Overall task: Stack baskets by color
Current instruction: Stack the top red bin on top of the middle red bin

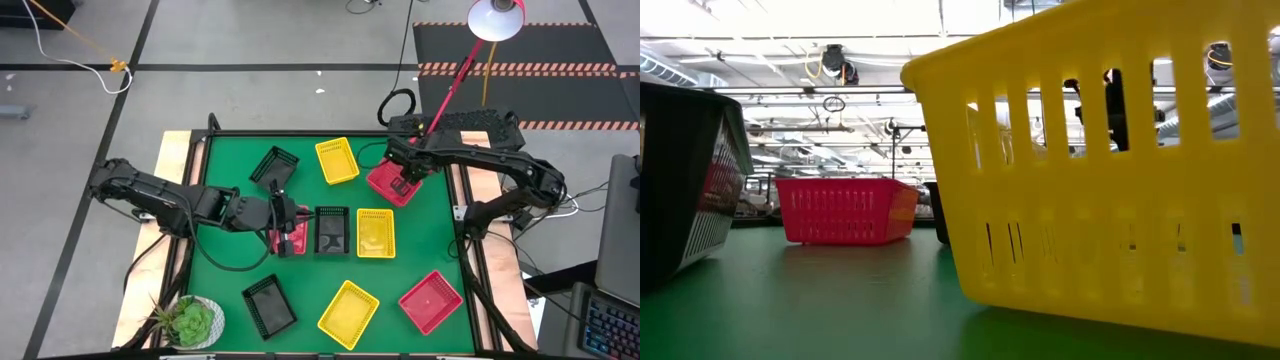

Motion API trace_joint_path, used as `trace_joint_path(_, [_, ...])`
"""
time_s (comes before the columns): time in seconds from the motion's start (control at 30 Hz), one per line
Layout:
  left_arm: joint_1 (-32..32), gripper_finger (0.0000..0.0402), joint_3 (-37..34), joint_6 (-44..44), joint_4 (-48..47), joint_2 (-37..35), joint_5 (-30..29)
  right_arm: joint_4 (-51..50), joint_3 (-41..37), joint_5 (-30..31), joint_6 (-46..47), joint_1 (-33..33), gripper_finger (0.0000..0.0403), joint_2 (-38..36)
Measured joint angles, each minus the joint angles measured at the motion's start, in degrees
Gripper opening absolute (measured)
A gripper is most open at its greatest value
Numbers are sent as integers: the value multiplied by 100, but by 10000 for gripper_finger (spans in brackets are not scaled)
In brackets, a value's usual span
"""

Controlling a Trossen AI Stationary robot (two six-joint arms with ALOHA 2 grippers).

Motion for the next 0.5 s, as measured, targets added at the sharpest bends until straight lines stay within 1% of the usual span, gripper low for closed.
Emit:
trace_joint_path(0.2, [0, 37, 0, -11, 44, 0, 2, 309, -164, -10, -233, -297, 129, 0])
trace_joint_path(0.3, [0, 37, 0, -13, 113, 0, 6, 402, -167, -168, -301, -430, 132, 0])
trace_joint_path(0.43, [0, 37, 0, -13, 168, -2, 9, 478, -167, -215, -385, -539, 132, 8])
trace_joint_path(0.5, [0, 37, 2, -13, 166, -2, 9, 502, -172, -378, -407, -560, 132, 21])
